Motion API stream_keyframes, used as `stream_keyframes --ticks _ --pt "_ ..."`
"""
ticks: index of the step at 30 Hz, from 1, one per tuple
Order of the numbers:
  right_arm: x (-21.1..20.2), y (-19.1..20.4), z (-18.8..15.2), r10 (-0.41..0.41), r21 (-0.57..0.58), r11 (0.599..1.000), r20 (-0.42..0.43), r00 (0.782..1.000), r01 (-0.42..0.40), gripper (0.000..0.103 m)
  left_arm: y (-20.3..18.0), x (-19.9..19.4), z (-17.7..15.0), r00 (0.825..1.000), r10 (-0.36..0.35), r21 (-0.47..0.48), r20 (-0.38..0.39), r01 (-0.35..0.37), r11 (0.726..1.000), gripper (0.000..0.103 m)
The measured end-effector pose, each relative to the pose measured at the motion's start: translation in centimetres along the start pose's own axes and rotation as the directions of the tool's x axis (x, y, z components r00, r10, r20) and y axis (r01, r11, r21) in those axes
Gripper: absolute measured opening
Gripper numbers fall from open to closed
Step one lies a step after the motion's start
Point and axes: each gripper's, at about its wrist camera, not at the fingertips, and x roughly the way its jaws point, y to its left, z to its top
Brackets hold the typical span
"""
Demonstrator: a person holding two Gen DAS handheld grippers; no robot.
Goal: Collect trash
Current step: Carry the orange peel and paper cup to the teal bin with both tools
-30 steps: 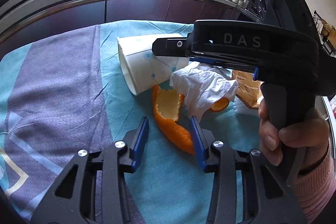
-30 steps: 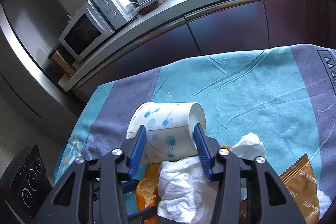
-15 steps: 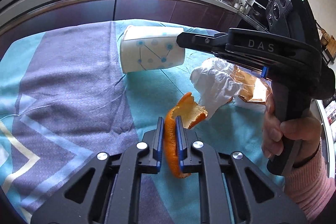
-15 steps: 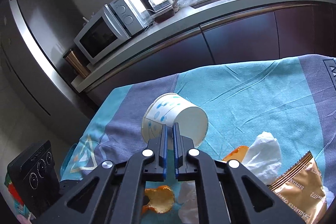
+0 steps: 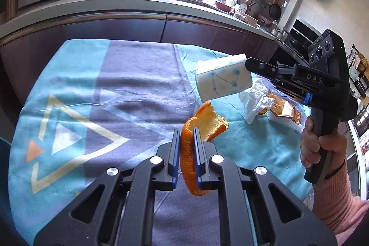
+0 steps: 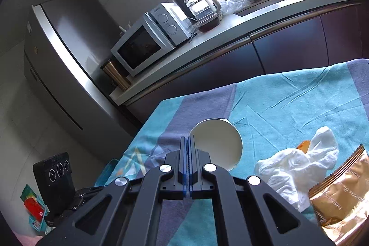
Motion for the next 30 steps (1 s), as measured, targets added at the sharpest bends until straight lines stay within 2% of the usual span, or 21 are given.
stream_keyframes --ticks 14,30 --pt "1.4 6.5 -2.3 0.173 -0.043 0.984 -0.055 0.983 -0.175 0.000 6.4 -8.5 -3.7 0.990 0.131 -0.082 0.060 -0.126 0.989 0.011" --pt "7.1 14.5 -4.1 0.312 -0.094 0.938 -0.180 0.933 -0.332 0.000 12.5 -16.3 -7.1 0.954 0.271 -0.209 0.124 -0.242 0.948 0.011"
